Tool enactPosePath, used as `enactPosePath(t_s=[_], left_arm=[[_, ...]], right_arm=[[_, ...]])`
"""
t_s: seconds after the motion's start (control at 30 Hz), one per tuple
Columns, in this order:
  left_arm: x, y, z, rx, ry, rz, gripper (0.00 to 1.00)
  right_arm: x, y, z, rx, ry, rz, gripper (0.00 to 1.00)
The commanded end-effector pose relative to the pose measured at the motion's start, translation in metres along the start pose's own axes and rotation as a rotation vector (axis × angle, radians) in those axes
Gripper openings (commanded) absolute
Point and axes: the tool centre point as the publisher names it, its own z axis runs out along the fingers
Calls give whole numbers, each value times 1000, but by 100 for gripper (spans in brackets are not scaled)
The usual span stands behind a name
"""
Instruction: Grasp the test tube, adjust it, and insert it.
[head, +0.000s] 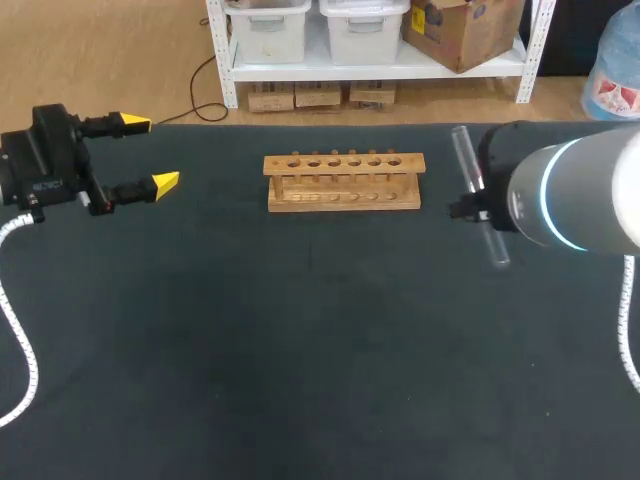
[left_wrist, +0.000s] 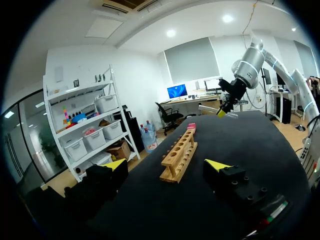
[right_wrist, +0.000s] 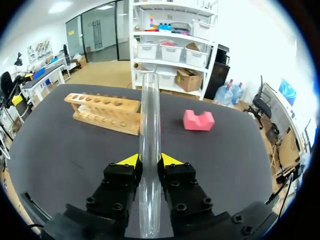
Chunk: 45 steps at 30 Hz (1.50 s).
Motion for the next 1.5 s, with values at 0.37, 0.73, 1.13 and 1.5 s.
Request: enactPosePath(t_s=[0.37, 0.73, 1.13, 1.5], left_arm=[[1, -2, 1, -10, -4, 3, 100], [1, -2, 1, -10, -4, 3, 100], [1, -2, 1, -10, -4, 3, 100], [1, -2, 1, -10, -4, 3, 100]], right_arm=[[-24, 31, 56, -81, 24, 7, 0], [-31, 40, 68, -126, 62, 13, 0], [-36, 48, 84, -64, 32, -1, 0], [-33, 66, 86, 12, 24, 4, 0]])
